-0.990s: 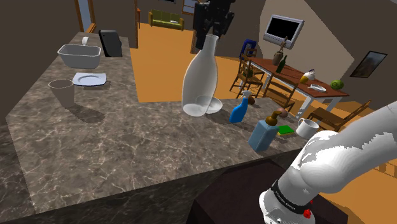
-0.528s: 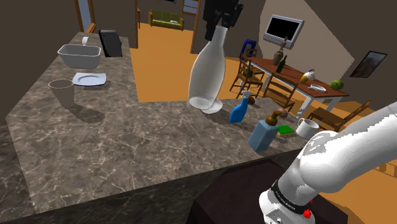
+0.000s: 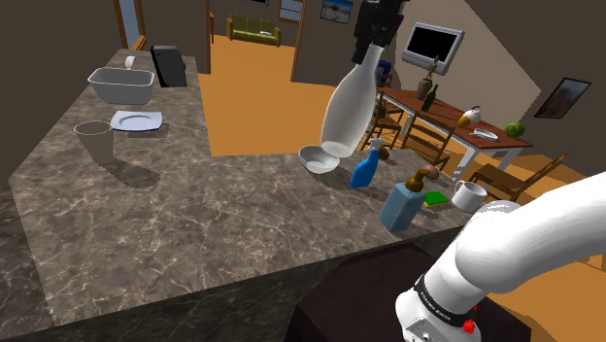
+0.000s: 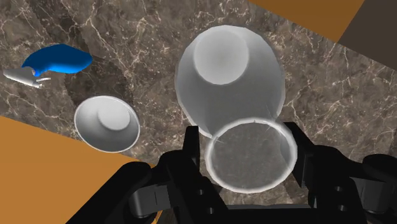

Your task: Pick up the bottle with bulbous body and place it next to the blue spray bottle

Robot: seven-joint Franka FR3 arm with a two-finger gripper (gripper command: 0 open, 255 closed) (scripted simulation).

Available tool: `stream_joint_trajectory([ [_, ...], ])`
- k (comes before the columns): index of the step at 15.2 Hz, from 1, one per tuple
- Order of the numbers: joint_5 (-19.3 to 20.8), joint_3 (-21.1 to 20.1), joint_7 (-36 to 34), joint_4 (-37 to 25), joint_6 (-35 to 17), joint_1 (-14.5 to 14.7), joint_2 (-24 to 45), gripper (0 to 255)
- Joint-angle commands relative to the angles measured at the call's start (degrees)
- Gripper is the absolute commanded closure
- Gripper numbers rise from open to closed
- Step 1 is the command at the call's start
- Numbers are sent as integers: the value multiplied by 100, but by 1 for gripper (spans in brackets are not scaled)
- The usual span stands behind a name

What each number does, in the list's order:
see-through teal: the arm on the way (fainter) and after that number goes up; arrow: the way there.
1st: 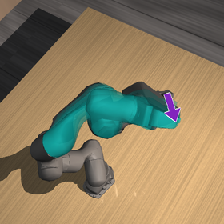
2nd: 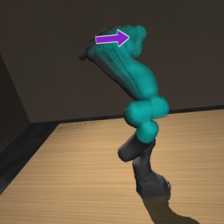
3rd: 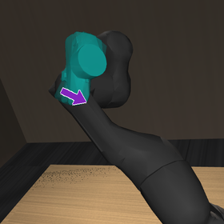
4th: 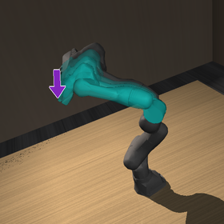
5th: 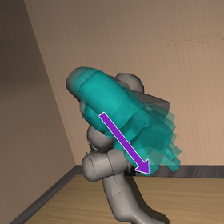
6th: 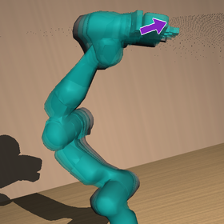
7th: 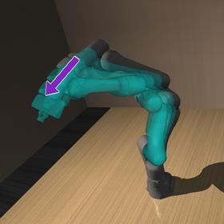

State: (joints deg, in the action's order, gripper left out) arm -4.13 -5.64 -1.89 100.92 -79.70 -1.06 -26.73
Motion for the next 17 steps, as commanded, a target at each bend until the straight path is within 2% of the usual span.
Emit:
stream_joint_trajectory([
  [1, 65, 221, 293, 123, 16, -62, -124, 255],
  [9, 413, 1129, 1447, 207, 118, -323, -273, 255],
  [17, 731, 2071, 2634, -117, 182, -561, -22, 255],
])
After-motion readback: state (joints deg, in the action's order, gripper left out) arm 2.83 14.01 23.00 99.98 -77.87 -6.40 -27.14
